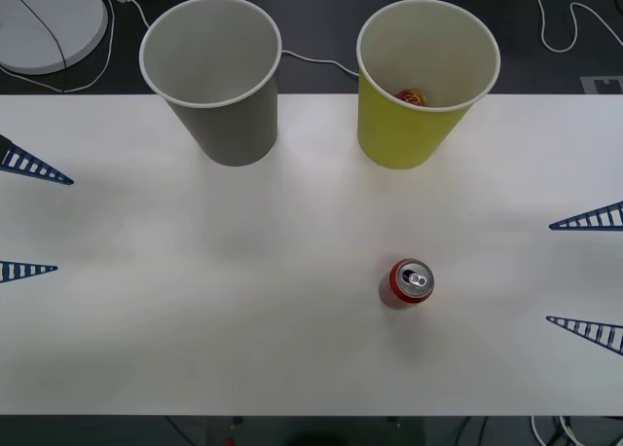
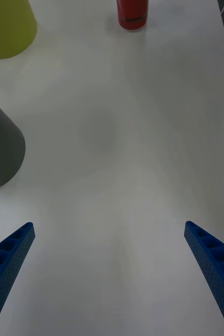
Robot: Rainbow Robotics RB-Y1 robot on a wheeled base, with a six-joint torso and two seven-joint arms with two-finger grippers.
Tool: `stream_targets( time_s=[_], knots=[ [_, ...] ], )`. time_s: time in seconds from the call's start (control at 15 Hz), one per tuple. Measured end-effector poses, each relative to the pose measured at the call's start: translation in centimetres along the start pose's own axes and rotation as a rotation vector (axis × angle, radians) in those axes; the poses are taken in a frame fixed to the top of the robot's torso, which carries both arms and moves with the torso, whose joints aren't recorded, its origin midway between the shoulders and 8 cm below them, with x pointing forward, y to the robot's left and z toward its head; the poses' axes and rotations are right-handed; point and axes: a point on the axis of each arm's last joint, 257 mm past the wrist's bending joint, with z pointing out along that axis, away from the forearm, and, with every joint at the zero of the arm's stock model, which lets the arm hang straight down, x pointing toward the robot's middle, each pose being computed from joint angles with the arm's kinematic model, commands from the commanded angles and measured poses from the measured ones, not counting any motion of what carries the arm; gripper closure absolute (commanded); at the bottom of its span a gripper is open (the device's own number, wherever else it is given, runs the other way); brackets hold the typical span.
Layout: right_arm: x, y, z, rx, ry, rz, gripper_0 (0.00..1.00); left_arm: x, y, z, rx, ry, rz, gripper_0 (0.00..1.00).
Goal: Put the can into the green bin and the plastic bottle into the gray bin
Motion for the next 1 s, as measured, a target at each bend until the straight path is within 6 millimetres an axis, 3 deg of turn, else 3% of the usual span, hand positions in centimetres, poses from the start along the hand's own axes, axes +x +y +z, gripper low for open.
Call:
stream_targets(
  time_s=[0.6, 1.0],
  knots=[
    [0.1, 1.0, -0.3, -0.019, -0.028, 0.040, 0.00, 0.0, 0.0, 0.0, 0.000, 0.000, 0.000, 0.00],
    [2.1, 0.6, 0.8, 0.038, -0.062, 0.041, 0.00, 0.0, 0.0, 0.0, 0.000, 0.000, 0.000, 0.00]
  ],
)
